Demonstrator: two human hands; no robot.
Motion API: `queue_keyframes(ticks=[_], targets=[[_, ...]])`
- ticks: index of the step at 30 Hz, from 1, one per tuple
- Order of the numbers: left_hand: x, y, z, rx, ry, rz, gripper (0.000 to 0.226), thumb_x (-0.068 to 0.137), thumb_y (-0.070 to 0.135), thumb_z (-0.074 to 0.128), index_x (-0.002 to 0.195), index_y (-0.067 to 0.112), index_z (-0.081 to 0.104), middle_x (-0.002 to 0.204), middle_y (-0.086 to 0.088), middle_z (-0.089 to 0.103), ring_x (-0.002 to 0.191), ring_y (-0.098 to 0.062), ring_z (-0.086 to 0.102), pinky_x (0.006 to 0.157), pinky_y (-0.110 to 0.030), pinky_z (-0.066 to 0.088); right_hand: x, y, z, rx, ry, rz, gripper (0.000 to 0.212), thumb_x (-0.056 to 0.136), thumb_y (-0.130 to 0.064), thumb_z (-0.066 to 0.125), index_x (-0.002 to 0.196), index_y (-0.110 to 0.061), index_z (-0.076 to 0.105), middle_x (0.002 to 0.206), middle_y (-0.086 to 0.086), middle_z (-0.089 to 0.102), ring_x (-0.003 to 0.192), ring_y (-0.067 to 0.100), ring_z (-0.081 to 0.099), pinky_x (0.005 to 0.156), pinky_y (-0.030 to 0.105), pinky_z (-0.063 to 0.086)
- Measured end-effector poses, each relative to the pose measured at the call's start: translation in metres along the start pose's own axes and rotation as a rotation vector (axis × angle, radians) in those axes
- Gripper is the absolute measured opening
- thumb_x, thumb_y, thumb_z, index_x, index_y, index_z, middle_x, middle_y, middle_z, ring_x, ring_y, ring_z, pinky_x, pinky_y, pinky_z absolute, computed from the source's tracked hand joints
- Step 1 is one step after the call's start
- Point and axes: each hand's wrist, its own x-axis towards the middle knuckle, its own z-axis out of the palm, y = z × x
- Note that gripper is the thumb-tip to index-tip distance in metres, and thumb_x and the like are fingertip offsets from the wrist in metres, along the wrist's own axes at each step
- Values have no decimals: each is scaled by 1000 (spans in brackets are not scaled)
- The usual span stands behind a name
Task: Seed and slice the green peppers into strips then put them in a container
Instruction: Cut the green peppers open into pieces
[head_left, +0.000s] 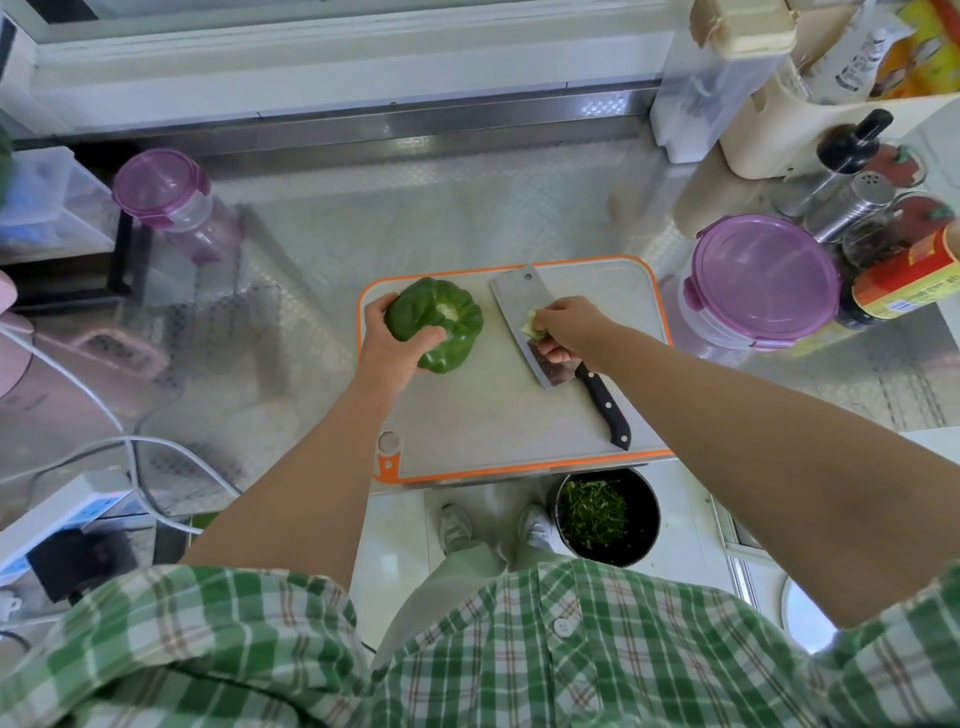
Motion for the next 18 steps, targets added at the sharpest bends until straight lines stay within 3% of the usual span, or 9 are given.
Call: queue_keyframes(ticks=[3,5,7,10,12,15,18], targets=[[4,-1,-11,149,13,-38,74,74,28,67,140,12,39,137,-10,39,118,-23,48,89,-33,46,5,4,3,-48,9,14,10,94,-8,49,93,0,54,66,11,51,50,17,46,37,15,39],[2,-1,-17,190,-1,-60,63,69,28,59,125,2,47,127,-18,45,112,-30,50,85,-39,47,8,6,5,-68,13,14,12,94,-11,50,92,-1,55,66,10,53,50,17,48,39,17,40],[-3,-2,-22,208,-31,-105,54,59,27,50,108,6,49,111,-16,52,101,-30,53,81,-38,46,8,7,7,-99,12,-4,12,94,-12,50,89,-2,55,65,9,54,51,16,48,40,17,41],[-1,-12,-28,282,-26,-146,68,61,33,45,126,14,47,126,-14,53,116,-31,50,101,-46,44,8,7,6,-123,23,-60,14,94,-13,54,85,-3,57,65,7,54,51,14,48,38,13,39],[-1,-12,-27,345,42,-136,70,69,35,43,135,11,44,132,-16,50,123,-35,46,105,-48,39,10,7,3,-128,62,-91,16,94,-17,55,85,-4,59,64,7,55,50,14,48,40,15,41],[-1,-5,-16,597,279,112,50,90,25,50,135,3,47,134,-20,47,125,-35,41,106,-41,33,13,11,-9,-122,134,-122,23,93,-19,57,74,-7,60,65,8,58,56,22,51,54,28,46],[-3,7,5,731,414,488,36,83,8,52,118,8,60,116,-15,55,110,-32,51,95,-40,42,15,20,-24,-113,205,-128,29,90,-14,59,61,-11,58,67,12,60,65,25,53,62,35,45]])
